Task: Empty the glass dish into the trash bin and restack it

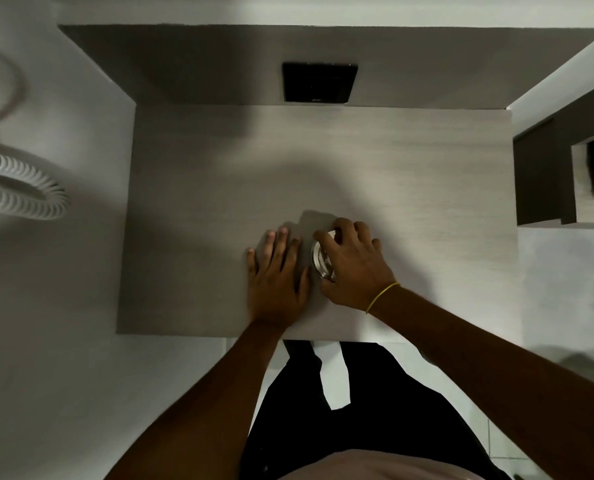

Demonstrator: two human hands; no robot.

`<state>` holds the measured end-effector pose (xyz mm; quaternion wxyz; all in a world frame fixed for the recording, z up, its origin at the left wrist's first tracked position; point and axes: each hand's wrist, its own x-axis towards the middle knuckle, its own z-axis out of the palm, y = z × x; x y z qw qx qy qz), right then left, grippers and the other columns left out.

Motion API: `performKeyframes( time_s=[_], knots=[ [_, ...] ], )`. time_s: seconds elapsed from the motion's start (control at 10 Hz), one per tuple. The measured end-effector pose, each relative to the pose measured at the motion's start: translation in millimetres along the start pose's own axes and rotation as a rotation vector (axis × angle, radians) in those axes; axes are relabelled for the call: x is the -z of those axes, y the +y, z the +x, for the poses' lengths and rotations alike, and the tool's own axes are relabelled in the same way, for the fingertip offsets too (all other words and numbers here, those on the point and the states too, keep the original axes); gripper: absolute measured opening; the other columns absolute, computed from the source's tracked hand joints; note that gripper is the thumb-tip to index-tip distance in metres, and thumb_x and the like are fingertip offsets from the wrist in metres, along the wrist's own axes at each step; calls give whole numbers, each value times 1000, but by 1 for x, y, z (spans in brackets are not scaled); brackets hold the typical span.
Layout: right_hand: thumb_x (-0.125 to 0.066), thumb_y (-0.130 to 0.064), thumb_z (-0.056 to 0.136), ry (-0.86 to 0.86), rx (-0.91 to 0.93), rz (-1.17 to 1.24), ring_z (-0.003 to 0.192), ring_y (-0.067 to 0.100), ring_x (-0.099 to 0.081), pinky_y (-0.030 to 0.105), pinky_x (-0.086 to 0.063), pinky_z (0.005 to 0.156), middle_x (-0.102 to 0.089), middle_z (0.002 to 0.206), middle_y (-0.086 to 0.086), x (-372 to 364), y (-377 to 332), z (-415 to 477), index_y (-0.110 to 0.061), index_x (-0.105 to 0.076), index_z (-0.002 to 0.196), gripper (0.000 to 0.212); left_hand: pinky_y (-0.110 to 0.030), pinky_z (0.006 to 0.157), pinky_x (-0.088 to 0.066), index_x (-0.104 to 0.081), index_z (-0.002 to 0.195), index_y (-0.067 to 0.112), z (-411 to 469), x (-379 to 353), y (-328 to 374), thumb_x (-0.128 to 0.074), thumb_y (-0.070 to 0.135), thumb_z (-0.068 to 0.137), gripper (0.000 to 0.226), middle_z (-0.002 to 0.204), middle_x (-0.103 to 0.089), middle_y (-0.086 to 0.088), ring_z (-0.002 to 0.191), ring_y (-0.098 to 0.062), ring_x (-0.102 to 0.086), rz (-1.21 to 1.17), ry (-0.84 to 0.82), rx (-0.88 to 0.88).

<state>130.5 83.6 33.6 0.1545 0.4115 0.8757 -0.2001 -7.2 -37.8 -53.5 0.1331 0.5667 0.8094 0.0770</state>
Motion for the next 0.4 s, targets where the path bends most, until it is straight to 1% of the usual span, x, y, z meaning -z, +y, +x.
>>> performKeyframes(
  time_s=[0.1, 0.3, 0.4],
  knots=[
    [-66, -52, 71, -23, 9, -2, 132, 42, -41, 56, -50, 96, -37, 151, 14, 1, -2, 4, -28, -44, 151, 86, -65, 131, -16, -34, 166, 20, 0, 0, -1, -45, 50, 105, 69, 178, -24, -8, 167, -30, -16, 14, -21, 7],
    [-64, -53, 75, -29, 34, -37, 134, 42, -40, 53, -49, 97, -36, 154, 16, -3, 1, 3, -28, -44, 154, 86, -66, 130, -17, -33, 165, 21, 0, -1, -2, -49, 49, 104, 69, 178, -25, -9, 166, -30, -17, 18, -26, -8],
    [-65, -58, 78, -51, 43, -32, 139, 40, -38, 54, -48, 102, -32, 159, 12, 0, 2, 2, -31, -37, 159, 90, -66, 130, -18, -33, 166, 19, 5, 4, 0, -48, 50, 104, 70, 179, -22, -9, 167, -30, -15, 41, -59, -7]
  ],
)
